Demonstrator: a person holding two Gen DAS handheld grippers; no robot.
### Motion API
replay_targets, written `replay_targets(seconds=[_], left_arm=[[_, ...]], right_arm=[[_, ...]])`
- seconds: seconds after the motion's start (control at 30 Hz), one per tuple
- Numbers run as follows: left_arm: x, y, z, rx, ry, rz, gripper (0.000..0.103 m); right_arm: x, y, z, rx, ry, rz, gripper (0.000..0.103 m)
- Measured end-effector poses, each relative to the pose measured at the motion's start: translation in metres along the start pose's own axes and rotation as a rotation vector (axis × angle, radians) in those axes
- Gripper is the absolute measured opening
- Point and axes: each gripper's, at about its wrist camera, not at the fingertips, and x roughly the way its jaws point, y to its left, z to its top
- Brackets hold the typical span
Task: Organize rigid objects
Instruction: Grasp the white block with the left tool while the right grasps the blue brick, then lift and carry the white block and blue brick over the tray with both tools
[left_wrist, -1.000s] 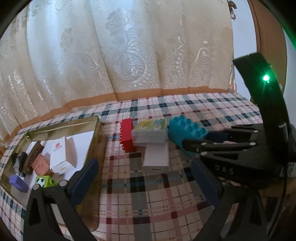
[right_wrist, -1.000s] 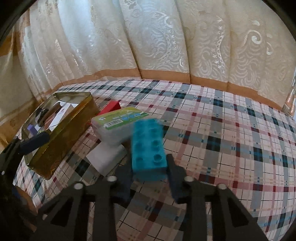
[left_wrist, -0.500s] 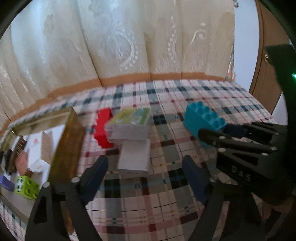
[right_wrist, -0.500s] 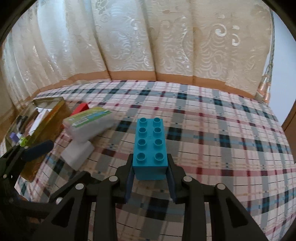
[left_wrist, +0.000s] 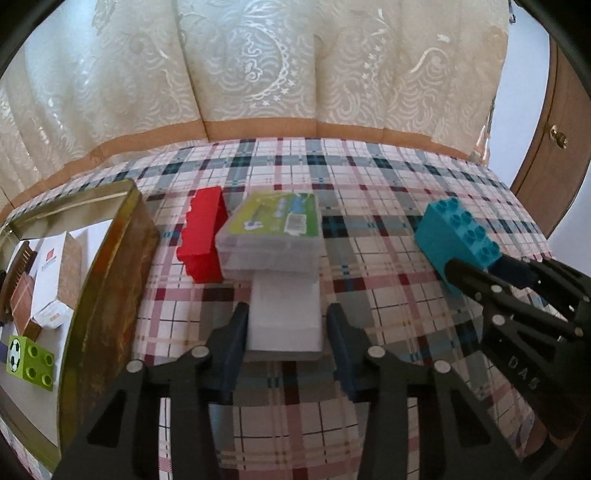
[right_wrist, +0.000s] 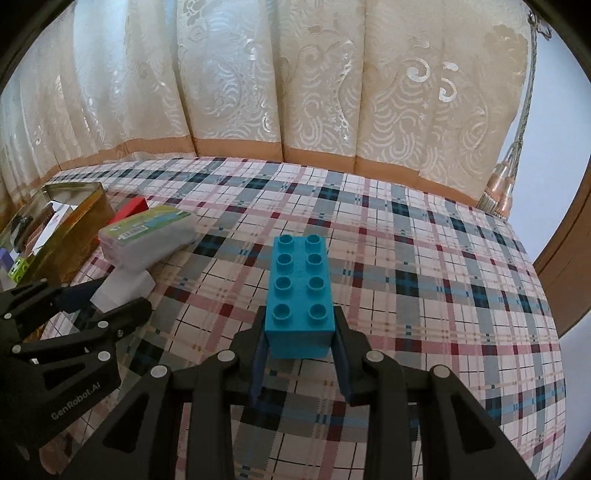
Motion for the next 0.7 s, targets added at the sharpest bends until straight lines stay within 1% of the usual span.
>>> replay_targets(seconds=[0.2,0.37,0.43,0.53,0.6,0.7], left_arm=[[-0.002,0.004,-0.001,-0.014,-0.007,-0.053,0.037],[-0.011,0.003,-0.009,-0.005,-0.021,-0.094,0.037],[-0.018,0.003,-0.010,0.007,-0.045,-0.107,0.037],[-0.029,0.001,-0.010,0.028,-0.093,-0.098,0.037],[-0.033,0.001,-0.010,0.038,-0.114,-0.089,0.037],[-0.028,0.003,-0.010,0.038,-0.095,-0.068,0.037]], right_arm=[[0.001,0.001,0.000,0.010,-0.001,0.021,0.034],[-0.008,-0.002,0.001,0.052,-0.041,0.081,0.034],[-0.013,-0.001,0.002,0.060,-0.065,0.102,0.034],[-0.018,0.001,0.002,0.077,-0.088,0.140,0.034],[-0.020,0.002,0.002,0.075,-0.097,0.136,0.034],[-0.016,0.003,0.001,0.076,-0.081,0.126,0.034]])
